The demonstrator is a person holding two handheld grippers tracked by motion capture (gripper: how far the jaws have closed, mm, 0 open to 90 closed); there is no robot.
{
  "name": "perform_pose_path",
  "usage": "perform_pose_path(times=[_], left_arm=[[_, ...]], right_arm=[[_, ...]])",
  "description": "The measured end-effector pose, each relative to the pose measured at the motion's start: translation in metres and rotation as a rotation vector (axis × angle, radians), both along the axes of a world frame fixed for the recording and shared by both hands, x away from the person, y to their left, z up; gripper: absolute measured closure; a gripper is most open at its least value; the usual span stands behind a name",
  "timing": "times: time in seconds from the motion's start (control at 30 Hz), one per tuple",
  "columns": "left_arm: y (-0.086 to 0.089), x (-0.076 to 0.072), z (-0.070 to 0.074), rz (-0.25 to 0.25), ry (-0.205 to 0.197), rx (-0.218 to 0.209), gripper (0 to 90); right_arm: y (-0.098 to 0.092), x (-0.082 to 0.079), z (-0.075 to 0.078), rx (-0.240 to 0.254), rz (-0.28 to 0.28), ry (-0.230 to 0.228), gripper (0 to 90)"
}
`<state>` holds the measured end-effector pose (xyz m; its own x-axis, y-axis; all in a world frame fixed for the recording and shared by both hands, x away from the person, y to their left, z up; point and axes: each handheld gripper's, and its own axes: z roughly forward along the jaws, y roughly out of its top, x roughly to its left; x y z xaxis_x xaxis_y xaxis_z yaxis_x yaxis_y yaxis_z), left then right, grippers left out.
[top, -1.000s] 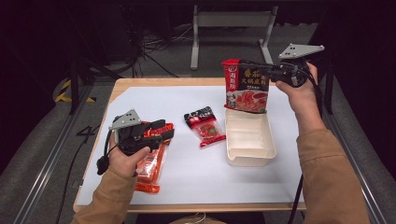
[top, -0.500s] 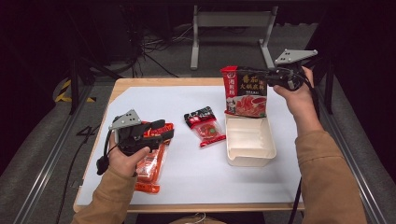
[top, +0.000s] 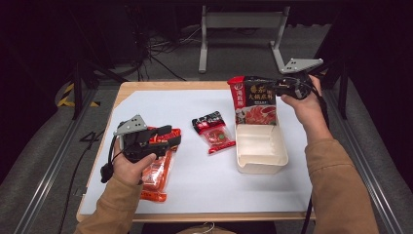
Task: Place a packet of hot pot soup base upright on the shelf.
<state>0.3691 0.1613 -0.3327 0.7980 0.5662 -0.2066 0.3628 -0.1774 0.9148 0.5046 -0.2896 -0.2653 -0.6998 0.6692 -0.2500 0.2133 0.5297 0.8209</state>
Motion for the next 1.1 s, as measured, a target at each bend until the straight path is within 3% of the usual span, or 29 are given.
perform_pose_path(times=[0.1,0.4,0.63,0.9,1.1], left_arm=[[0.0,0.0,0.0,0.001,0.002,0.0,44.6],[-0.001,0.001,-0.002,-0.001,0.007,0.005,44.1],[-0.002,0.002,-0.003,-0.005,0.007,0.01,42.7],[-0.003,0.003,-0.004,-0.017,0.015,0.024,40.9],[-0.005,0.004,-0.007,-0.027,0.025,0.044,37.7]], right_arm=[[0.001,0.001,-0.006,-0.011,0.003,0.019,76.0],[-0.01,-0.001,-0.012,0.028,-0.009,0.04,74.9],[-0.02,-0.003,-0.021,0.031,-0.041,0.087,74.4],[-0.028,-0.004,-0.03,0.039,-0.078,0.106,75.1],[-0.034,-0.006,-0.035,0.078,-0.093,0.116,76.3]])
